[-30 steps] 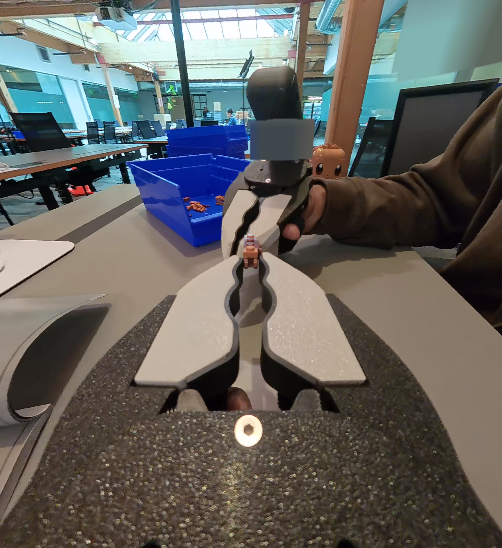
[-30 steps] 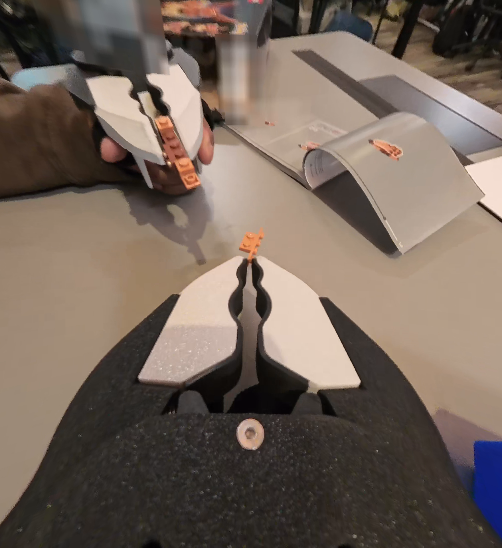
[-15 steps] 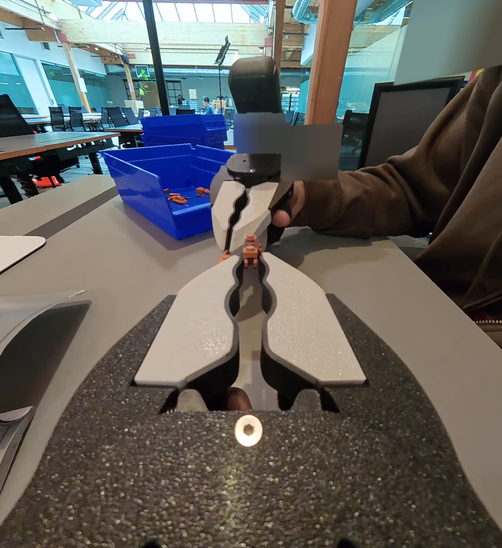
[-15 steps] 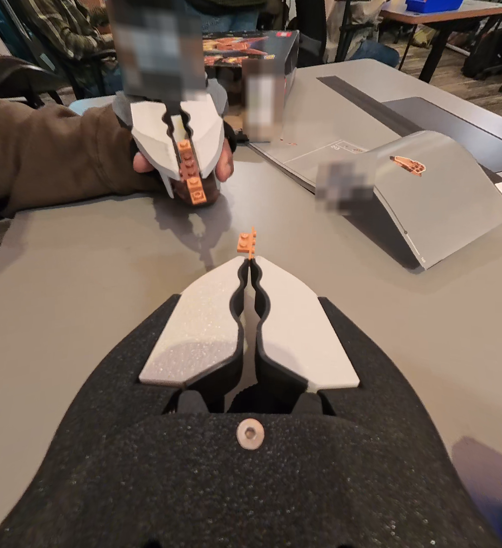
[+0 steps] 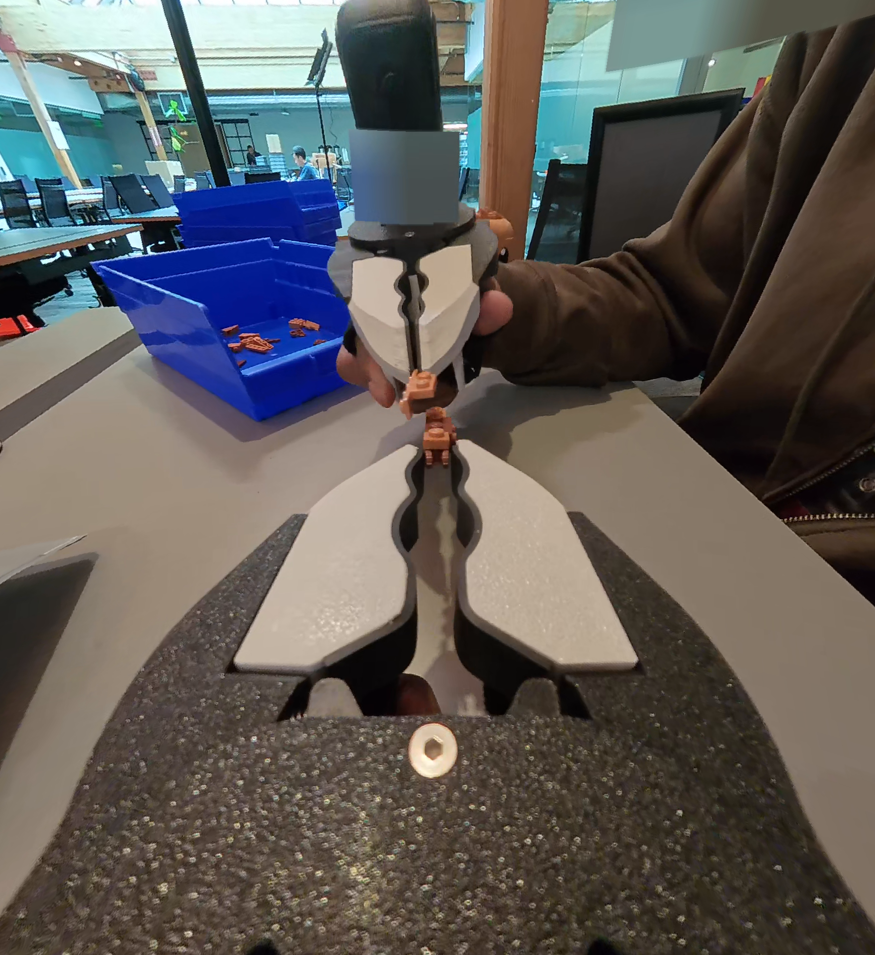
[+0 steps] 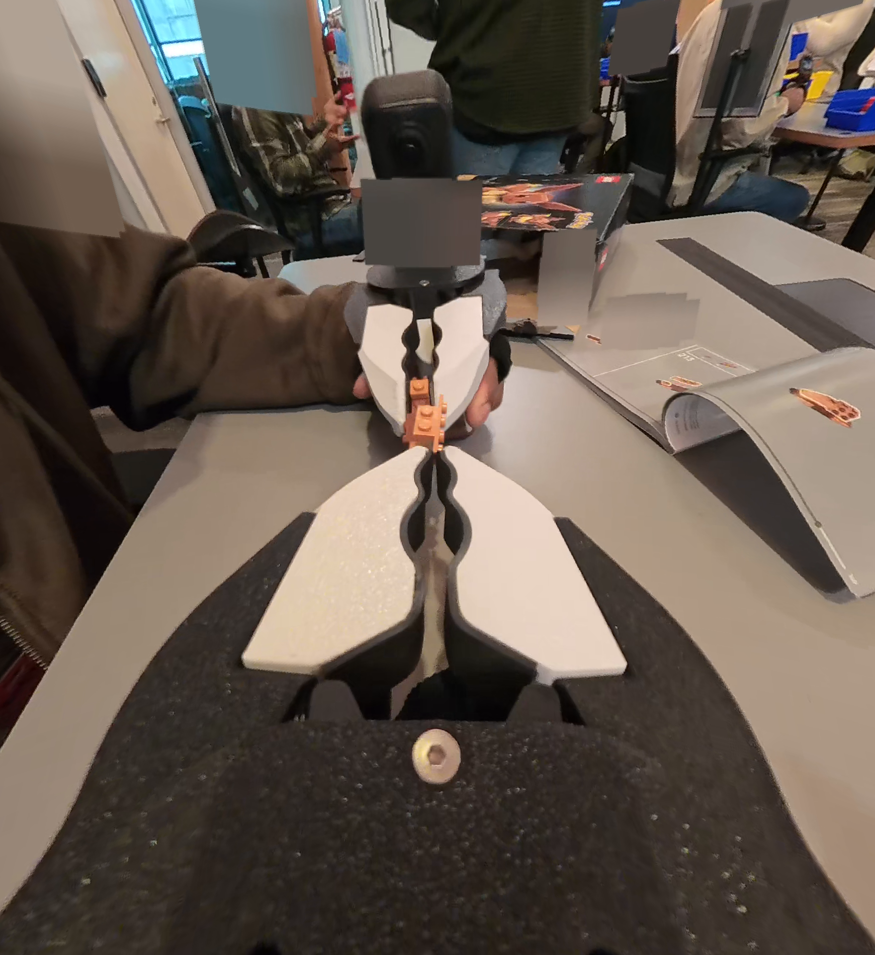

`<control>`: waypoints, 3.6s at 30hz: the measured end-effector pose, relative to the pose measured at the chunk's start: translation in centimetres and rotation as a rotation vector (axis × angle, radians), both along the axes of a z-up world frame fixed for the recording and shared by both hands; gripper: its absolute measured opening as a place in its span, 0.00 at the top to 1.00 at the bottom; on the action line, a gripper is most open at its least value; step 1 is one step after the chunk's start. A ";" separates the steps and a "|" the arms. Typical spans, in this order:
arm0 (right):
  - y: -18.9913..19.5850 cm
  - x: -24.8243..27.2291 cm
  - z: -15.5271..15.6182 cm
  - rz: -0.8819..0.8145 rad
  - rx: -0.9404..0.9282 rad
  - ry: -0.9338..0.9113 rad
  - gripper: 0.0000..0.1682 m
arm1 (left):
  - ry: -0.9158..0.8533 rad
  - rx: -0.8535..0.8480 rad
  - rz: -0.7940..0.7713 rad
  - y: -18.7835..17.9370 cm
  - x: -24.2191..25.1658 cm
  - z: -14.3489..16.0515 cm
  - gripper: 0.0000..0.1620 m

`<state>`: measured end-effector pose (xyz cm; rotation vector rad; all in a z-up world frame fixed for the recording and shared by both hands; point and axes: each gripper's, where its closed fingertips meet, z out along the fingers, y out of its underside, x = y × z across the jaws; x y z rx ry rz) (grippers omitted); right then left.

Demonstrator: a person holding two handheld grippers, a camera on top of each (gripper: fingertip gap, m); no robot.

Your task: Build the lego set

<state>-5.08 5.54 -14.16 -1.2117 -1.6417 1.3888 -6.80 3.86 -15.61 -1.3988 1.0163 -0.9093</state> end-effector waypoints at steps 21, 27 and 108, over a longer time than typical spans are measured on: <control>-1.5 -0.5 0.3 0.006 0.173 -0.037 0.99 | -0.040 0.018 -0.039 -0.7 0.6 0.6 0.94; -1.6 -0.5 0.4 0.005 0.185 -0.033 0.99 | -0.049 0.027 -0.042 -0.8 0.7 0.7 0.94; -1.7 -1.9 -6.6 -0.020 0.384 -0.229 0.86 | -0.177 0.125 0.162 1.4 -3.4 3.4 0.94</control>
